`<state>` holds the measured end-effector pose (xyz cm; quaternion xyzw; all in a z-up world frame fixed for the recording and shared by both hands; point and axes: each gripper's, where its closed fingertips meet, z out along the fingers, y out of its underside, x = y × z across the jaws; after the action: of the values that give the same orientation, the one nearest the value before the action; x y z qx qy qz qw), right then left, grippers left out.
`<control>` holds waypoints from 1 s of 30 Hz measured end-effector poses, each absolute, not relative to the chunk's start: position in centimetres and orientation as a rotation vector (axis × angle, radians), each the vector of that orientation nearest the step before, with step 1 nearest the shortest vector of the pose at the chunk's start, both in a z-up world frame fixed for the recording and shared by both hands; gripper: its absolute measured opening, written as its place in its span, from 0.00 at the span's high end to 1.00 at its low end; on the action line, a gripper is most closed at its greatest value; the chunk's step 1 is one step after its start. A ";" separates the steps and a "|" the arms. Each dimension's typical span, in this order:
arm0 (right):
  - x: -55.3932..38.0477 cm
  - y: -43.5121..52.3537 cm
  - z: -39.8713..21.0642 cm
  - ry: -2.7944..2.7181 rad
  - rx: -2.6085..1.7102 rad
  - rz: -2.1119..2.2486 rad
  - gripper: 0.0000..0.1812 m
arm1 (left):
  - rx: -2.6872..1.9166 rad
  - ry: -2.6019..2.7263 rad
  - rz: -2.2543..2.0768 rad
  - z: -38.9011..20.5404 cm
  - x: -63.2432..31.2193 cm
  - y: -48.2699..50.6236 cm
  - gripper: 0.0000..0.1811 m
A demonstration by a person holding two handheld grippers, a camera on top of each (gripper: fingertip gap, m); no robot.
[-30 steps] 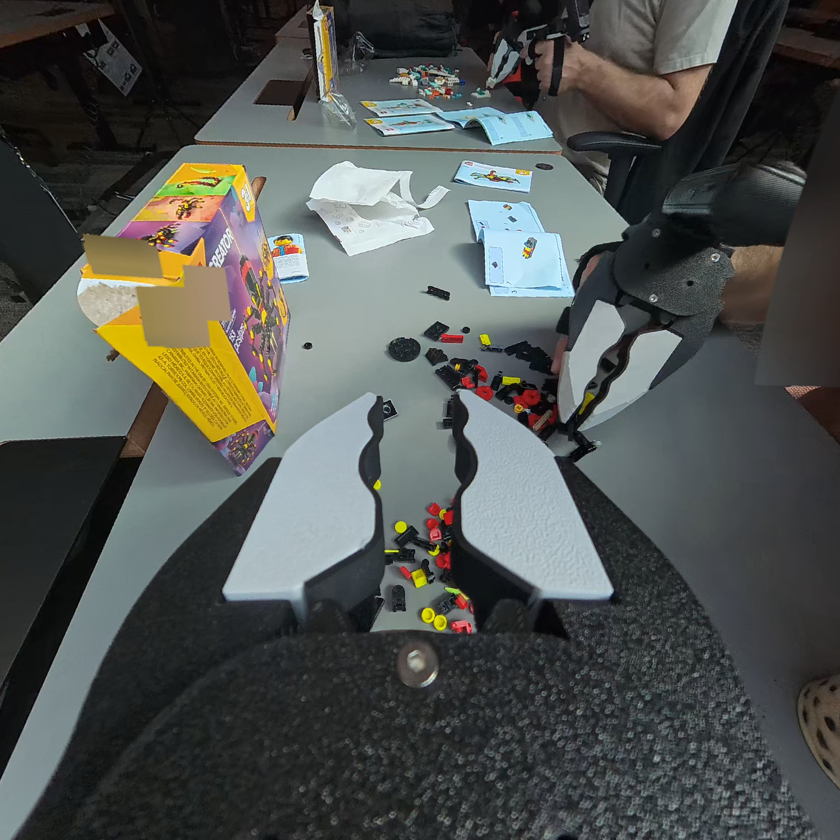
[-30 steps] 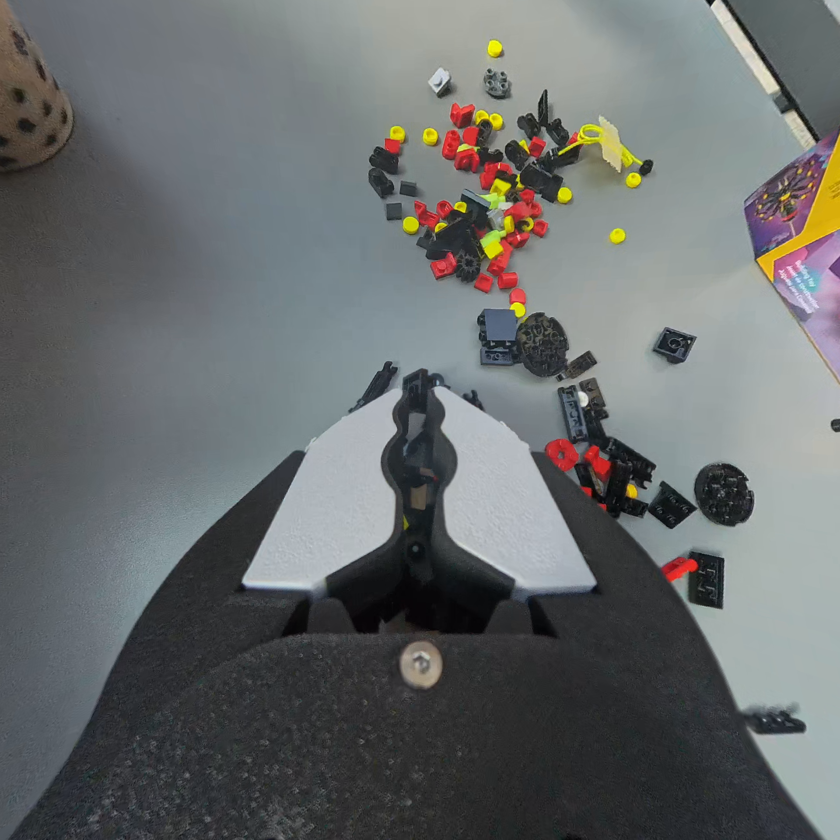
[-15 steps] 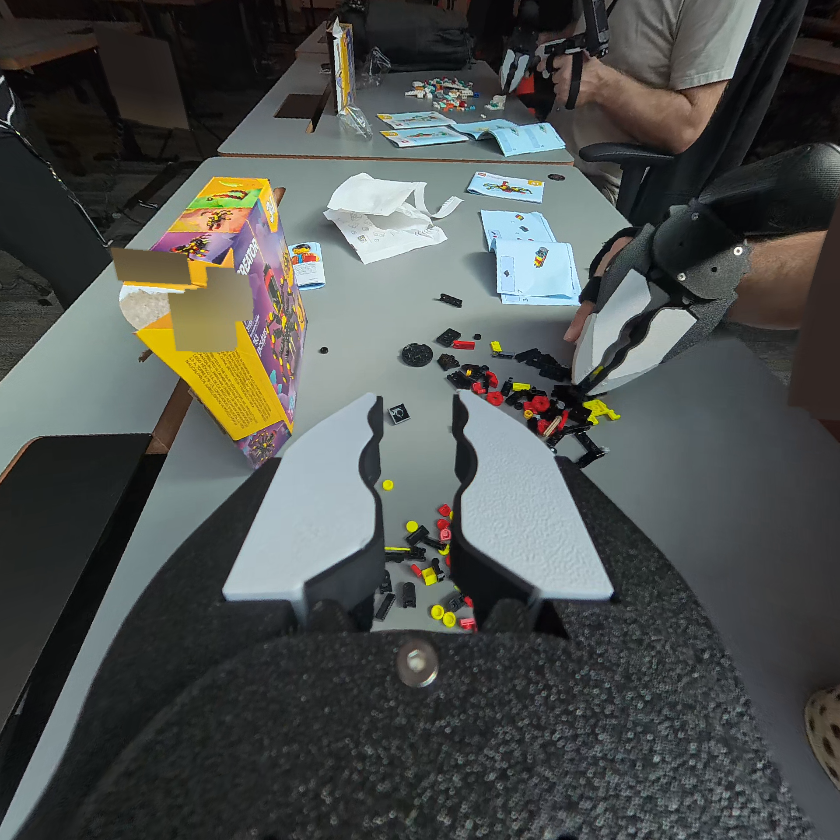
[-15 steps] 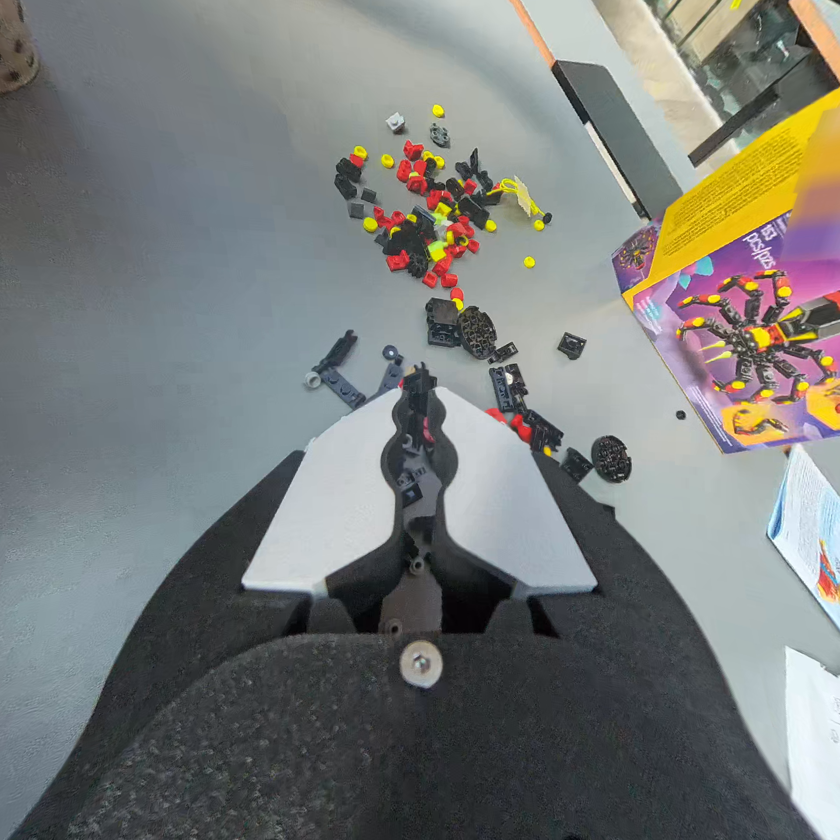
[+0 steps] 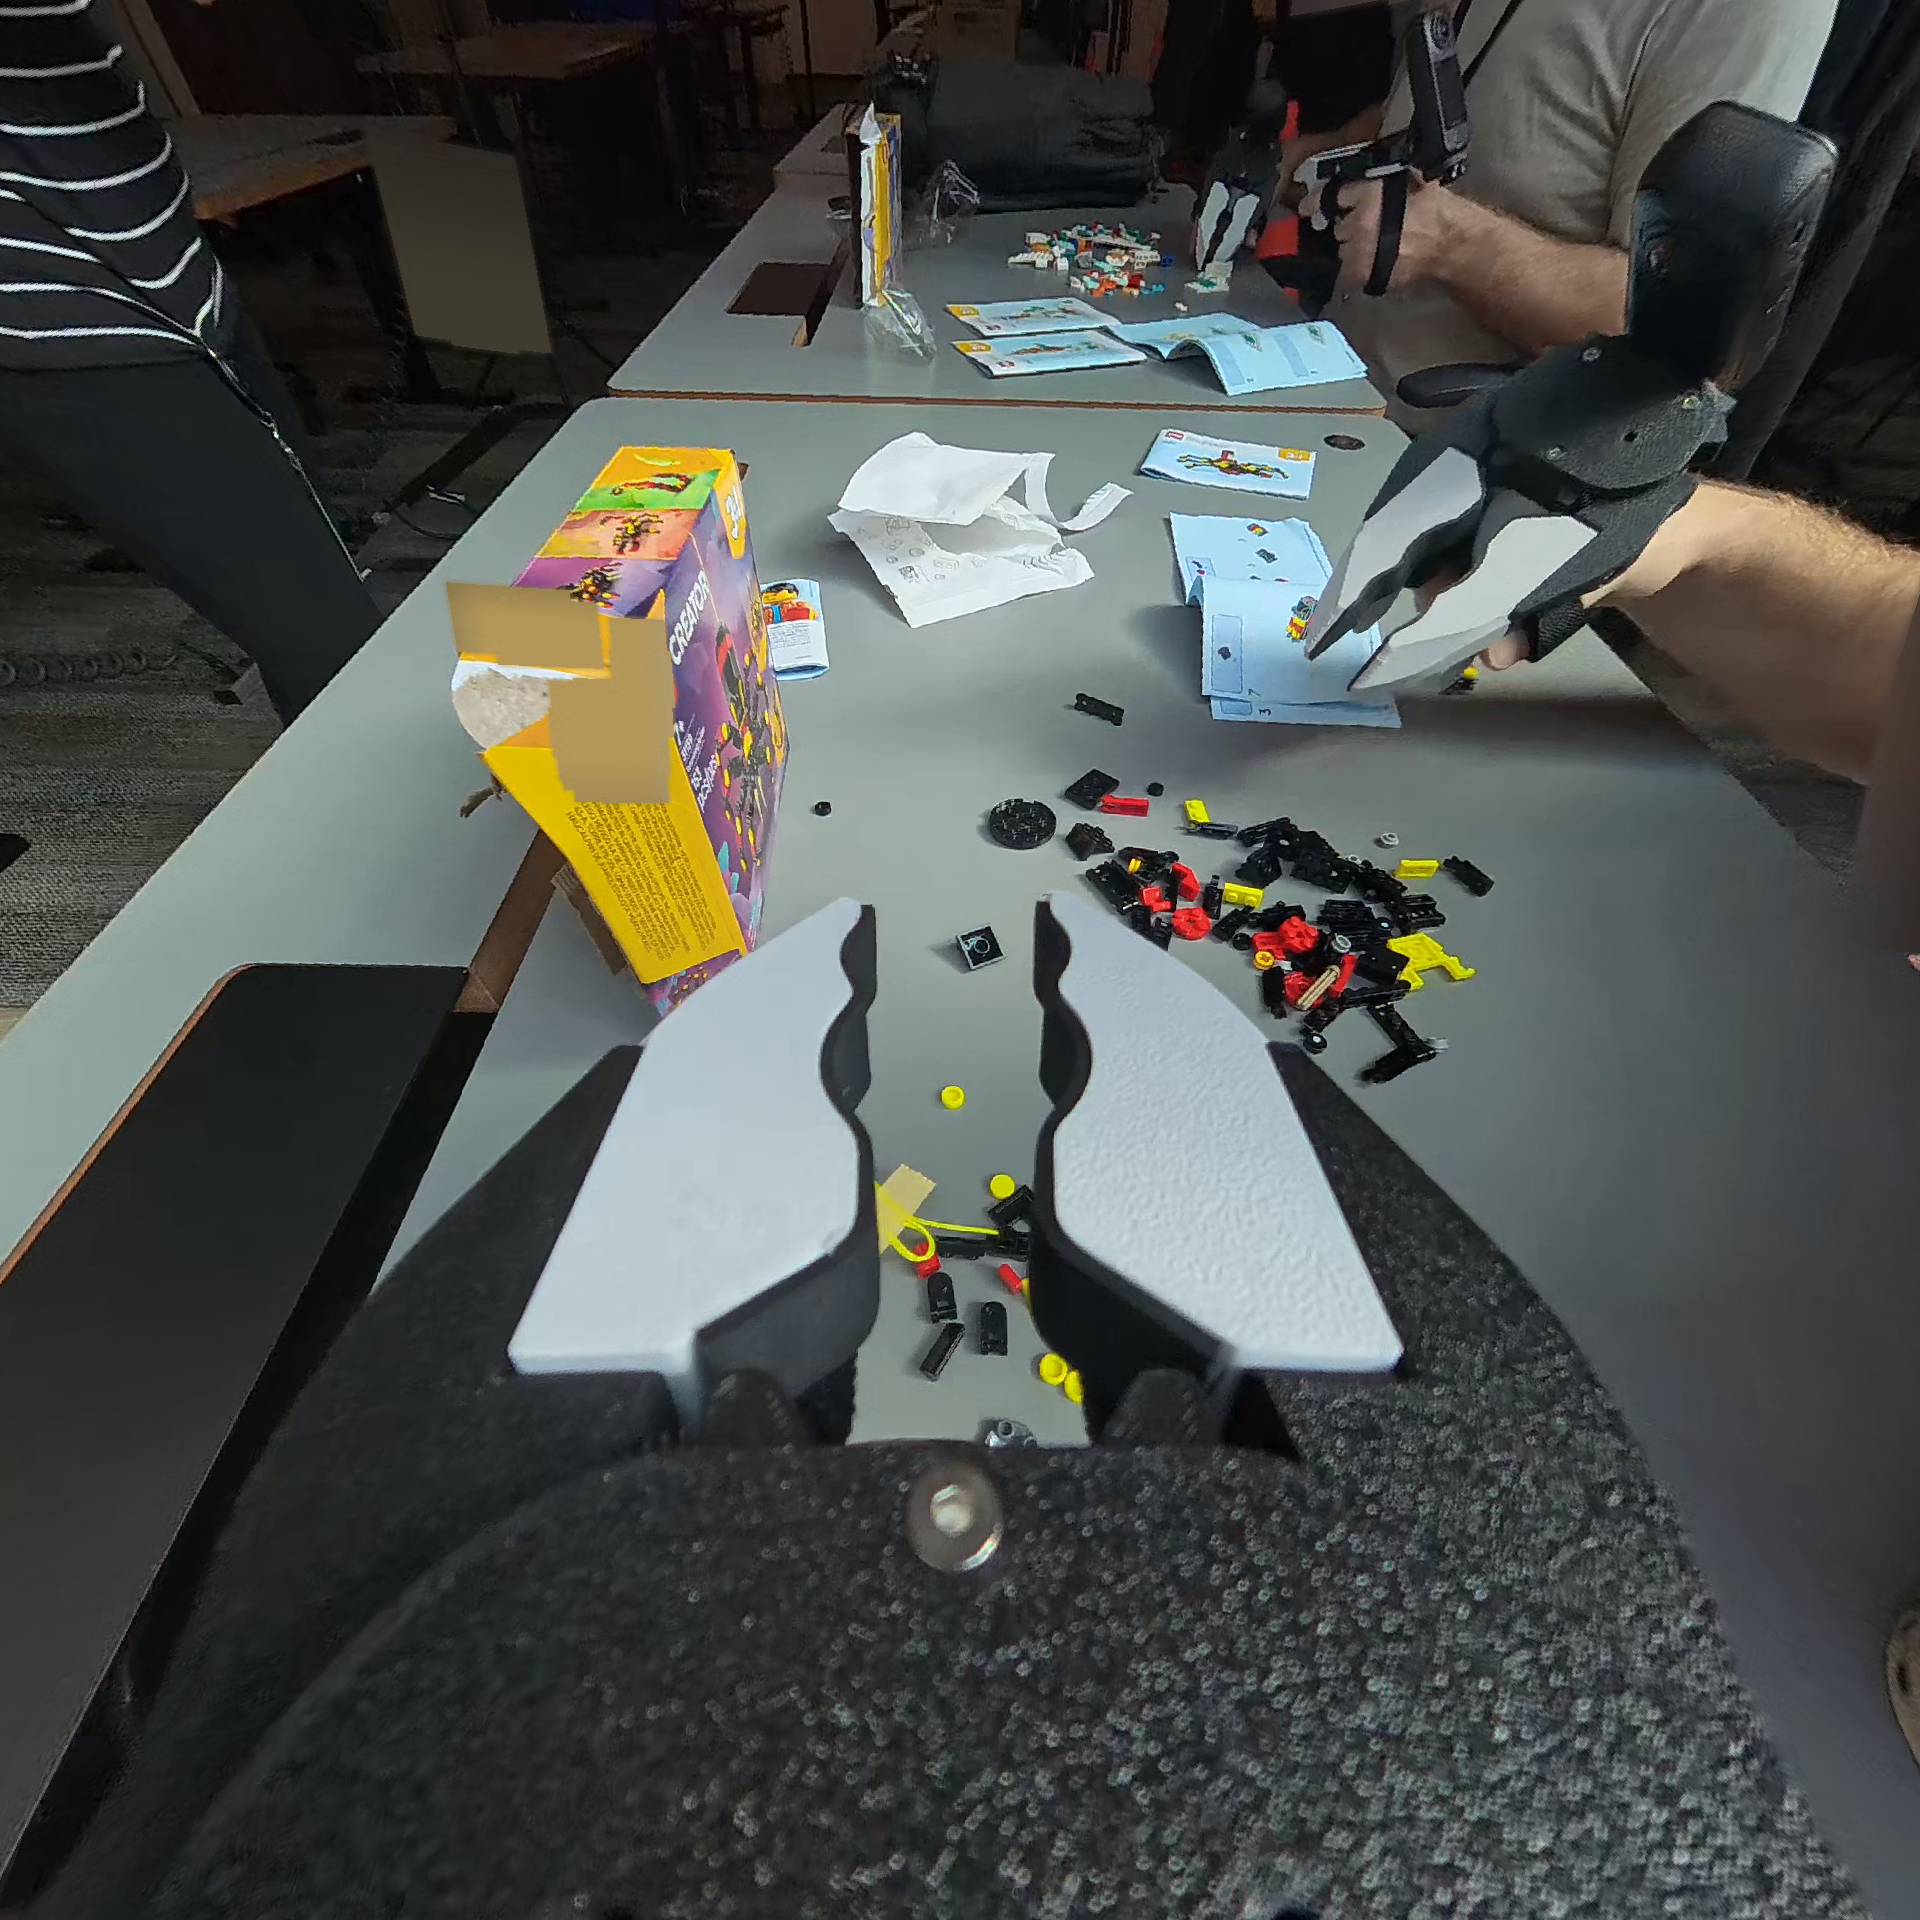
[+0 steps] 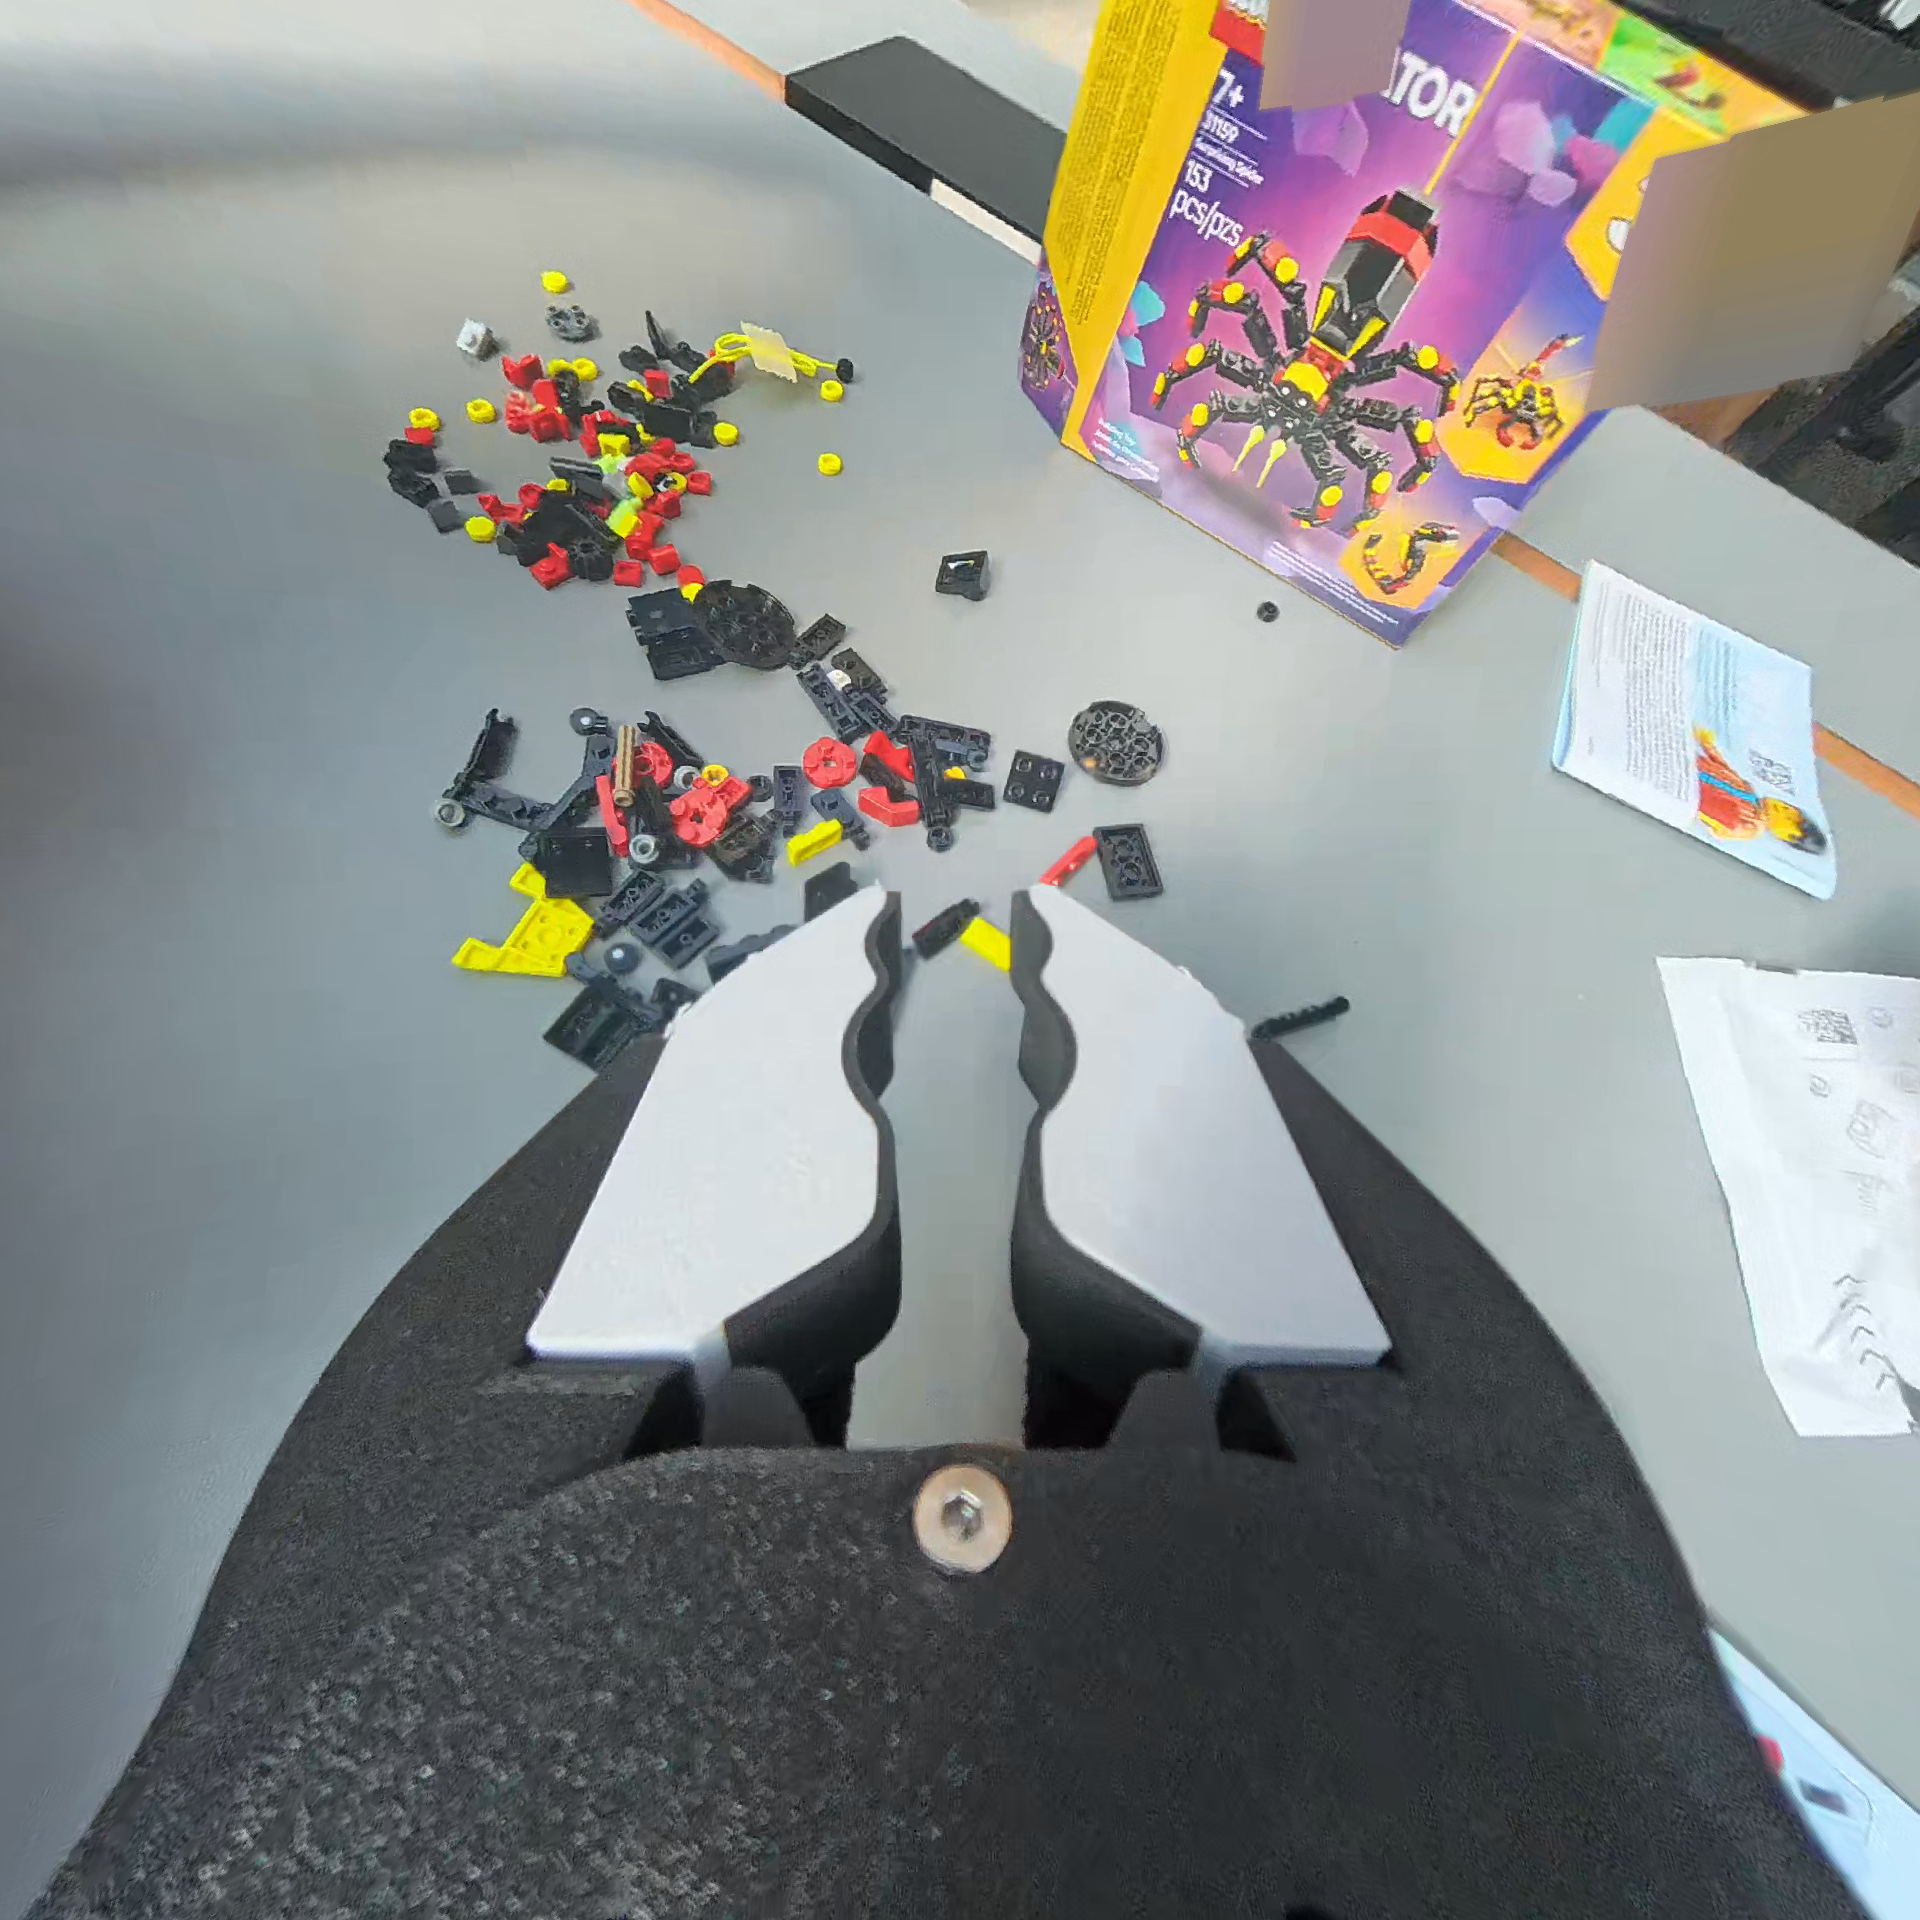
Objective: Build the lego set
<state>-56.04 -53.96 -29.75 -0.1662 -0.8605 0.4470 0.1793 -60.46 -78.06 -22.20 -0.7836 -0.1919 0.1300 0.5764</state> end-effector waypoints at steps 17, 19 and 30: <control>-60.9 -63.7 -32.8 -2.772 -0.229 1.158 0.79 | -1.928 -0.520 0.288 -25.6 -61.5 -77.9 0.84; -62.6 -65.3 -34.6 -2.729 0.005 1.016 0.82 | -1.919 -0.522 0.282 -25.5 -61.4 -77.9 0.84; -64.4 -68.3 -37.0 -2.851 0.572 0.968 0.86 | -1.886 -0.513 0.261 -24.5 -61.1 -77.9 0.84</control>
<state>-64.36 -68.34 -37.04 0.1865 -0.9296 0.3156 0.0384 -61.14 -77.88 -24.46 -0.7974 -0.2168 0.1105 0.5522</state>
